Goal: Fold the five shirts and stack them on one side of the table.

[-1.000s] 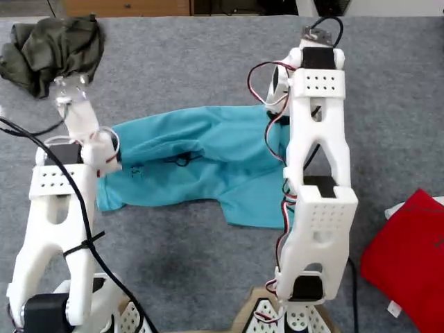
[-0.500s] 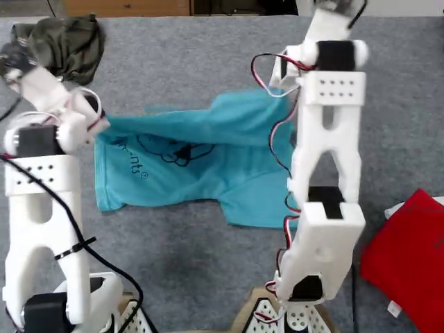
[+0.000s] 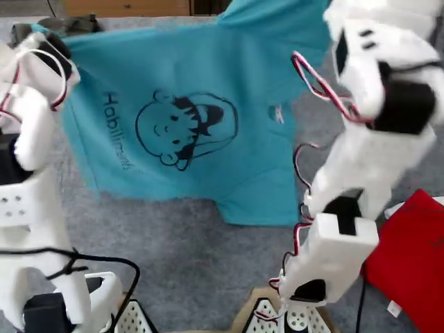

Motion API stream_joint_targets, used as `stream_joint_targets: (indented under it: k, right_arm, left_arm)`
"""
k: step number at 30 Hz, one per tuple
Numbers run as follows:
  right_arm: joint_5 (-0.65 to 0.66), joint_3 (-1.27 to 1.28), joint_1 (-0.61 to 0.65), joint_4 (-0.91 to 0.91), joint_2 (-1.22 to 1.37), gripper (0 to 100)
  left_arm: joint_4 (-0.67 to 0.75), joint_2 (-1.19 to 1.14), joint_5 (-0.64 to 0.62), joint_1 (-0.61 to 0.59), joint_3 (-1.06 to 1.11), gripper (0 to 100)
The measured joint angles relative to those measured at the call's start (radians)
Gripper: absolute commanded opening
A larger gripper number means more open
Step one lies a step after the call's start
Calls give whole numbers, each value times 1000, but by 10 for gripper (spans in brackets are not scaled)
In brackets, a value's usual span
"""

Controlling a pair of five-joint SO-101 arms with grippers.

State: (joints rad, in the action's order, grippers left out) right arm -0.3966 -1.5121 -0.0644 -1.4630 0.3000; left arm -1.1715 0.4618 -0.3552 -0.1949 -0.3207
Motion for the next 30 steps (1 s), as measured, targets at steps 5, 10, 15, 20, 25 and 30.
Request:
stream_joint_targets:
  k: [5,10,15,20,25,30]
  right_arm:
    - [0,-117,-8,2,-129,5]
    - [0,-109,-11,2,-310,5]
    - [0,-6,-11,2,-506,5]
    - [0,164,-11,5,-672,5]
    - [0,345,-11,63,-741,5]
    - [0,565,-11,198,-740,5]
  left_arm:
    - [-103,0,0,0,-239,19]
    - [-269,2,0,0,-532,19]
    - [-422,23,0,-3,-824,19]
    - [-526,31,34,-8,-1076,19]
    - [-549,31,46,-11,-1091,19]
    - [-549,32,48,-11,-908,19]
